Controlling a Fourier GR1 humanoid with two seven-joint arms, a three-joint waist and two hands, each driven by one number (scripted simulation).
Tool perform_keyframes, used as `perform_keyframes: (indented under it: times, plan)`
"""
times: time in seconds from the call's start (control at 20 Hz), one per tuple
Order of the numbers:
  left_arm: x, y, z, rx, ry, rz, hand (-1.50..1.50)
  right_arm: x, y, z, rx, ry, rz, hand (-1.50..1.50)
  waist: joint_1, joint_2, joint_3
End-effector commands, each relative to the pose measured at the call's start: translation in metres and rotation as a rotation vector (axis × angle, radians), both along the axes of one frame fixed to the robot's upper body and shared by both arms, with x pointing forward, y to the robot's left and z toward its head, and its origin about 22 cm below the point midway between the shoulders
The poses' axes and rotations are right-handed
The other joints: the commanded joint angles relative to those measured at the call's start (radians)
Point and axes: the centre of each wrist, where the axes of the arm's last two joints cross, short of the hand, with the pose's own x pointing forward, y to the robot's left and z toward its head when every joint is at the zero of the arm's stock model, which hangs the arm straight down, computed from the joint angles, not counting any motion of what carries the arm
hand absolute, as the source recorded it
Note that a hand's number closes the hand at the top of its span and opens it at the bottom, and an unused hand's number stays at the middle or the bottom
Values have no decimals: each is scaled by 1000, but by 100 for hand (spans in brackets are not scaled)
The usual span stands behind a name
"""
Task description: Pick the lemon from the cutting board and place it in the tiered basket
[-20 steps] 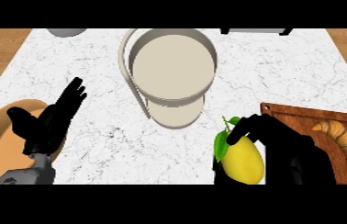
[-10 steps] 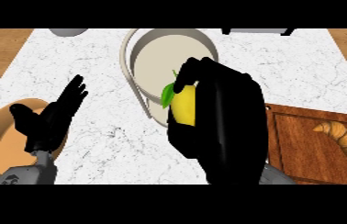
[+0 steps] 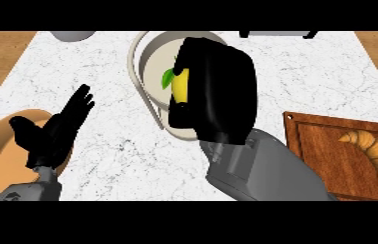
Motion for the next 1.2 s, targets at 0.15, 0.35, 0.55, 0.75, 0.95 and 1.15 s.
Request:
perform_keyframes:
  times: [0.15, 0.35, 0.55, 0.75, 0.95, 1.15]
  plan:
    - [0, -8, 2, 3, -14, 1, 0, 23, 25, -9, 32, 45, -162, 150, 7, 6, -2]
    - [-2, 22, 10, 21, -6, -18, 0, 45, 19, -30, -4, 28, -175, 150, 12, 10, -2]
    - [4, 0, 12, -9, 0, -5, 0, 45, 15, -42, 114, -132, -183, 150, 6, 9, -1]
    - [3, 7, -2, 7, 4, -7, 0, 67, 29, -45, 107, -114, -190, -150, 12, 10, -1]
    - [15, 4, 11, 3, -8, 2, 0, 74, 35, -40, 81, -105, -175, -150, 3, 8, -1]
    - [-12, 11, -12, 1, 18, -1, 0, 82, 30, -42, 172, -145, -175, -150, 9, 8, -1]
